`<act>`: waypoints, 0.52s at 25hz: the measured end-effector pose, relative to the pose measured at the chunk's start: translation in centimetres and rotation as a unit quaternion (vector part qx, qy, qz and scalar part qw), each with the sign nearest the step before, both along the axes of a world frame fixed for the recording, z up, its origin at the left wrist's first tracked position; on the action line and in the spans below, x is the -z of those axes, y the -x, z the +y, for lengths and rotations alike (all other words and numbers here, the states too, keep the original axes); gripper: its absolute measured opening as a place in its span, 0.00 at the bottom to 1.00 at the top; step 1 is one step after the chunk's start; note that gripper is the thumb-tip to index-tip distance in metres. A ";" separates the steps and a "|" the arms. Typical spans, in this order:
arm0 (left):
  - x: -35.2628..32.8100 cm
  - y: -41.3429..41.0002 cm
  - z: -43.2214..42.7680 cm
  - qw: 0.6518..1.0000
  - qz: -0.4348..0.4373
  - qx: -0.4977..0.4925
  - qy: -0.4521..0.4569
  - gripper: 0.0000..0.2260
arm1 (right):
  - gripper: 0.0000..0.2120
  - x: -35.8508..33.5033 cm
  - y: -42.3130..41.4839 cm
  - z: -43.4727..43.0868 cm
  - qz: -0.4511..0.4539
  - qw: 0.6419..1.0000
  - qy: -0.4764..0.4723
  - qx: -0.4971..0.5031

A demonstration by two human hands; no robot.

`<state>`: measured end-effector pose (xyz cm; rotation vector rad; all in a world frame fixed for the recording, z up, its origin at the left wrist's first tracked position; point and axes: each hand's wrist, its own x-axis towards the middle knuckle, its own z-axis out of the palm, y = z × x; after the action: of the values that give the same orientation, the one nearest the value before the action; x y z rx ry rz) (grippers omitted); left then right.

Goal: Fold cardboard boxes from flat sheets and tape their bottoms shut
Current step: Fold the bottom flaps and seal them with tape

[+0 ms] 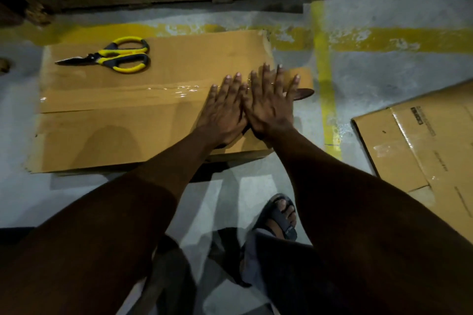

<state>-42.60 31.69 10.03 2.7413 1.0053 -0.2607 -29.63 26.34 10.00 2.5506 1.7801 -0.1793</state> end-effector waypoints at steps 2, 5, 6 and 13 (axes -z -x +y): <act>0.2 5.5 1.3 0.999 0.017 -0.046 -0.004 0.31 | 0.34 1.0 3.0 0.2 0.013 0.999 0.025 -0.029; 0.1 14.9 3.6 0.991 0.046 -0.127 -0.020 0.32 | 0.36 0.9 6.7 2.0 0.037 0.995 0.046 -0.080; 0.1 18.0 4.5 0.986 0.053 -0.160 -0.021 0.33 | 0.36 0.7 7.9 2.7 0.044 0.993 0.046 -0.102; -1.3 31.3 8.4 0.943 0.060 -0.325 -0.021 0.36 | 0.30 -1.5 17.8 11.6 0.115 0.975 -0.042 -0.185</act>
<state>-73.86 40.07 11.30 2.2724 1.8835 -0.2921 -47.45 37.97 11.51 2.2683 2.3549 -0.4090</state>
